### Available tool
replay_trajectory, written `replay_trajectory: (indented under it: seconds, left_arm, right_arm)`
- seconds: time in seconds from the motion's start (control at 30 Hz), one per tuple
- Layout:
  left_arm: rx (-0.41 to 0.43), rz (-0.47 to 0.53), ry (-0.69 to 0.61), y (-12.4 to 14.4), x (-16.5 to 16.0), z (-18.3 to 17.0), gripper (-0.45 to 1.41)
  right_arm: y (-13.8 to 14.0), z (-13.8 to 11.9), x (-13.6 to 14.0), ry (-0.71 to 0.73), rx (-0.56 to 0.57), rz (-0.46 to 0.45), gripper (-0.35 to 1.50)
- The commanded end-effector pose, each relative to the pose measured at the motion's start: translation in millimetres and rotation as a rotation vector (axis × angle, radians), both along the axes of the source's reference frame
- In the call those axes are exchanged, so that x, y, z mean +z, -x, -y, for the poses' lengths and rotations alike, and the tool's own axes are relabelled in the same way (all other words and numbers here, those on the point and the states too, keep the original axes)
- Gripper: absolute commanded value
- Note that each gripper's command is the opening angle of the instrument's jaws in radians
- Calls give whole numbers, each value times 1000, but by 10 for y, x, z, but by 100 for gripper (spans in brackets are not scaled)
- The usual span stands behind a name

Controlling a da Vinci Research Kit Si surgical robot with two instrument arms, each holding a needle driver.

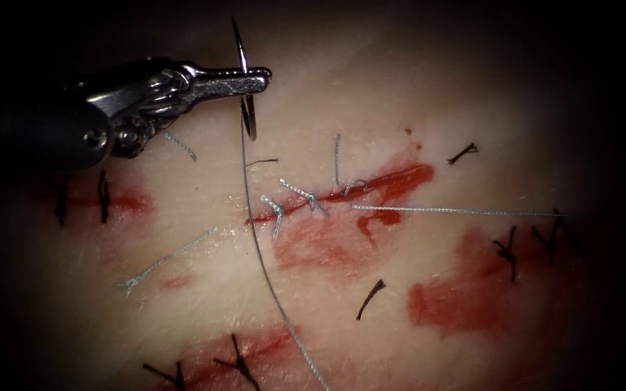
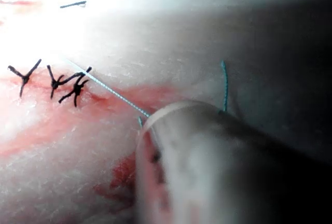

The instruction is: Wound Closure

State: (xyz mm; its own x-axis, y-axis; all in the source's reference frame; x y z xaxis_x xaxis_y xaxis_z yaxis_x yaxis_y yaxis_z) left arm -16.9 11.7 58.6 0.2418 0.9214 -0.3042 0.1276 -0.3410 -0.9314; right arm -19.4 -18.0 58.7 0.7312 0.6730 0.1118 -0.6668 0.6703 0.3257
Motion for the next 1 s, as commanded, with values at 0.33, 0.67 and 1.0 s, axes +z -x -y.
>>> replay_trajectory:
  seconds: [0.33, 0.67, 1.0]
  left_arm:
    - [2, 2, 0, 5, 5, 1, -45]
    - [3, 2, 0, 5, 5, 1, -45]
    - [3, 3, 0, 5, 5, 2, -45]
  right_arm:
    - [14, 6, 2, -3, 20, 43, -35]
    - [24, 8, -2, -5, 35, 61, -35]
    - [31, 10, -6, -5, 54, 67, -35]
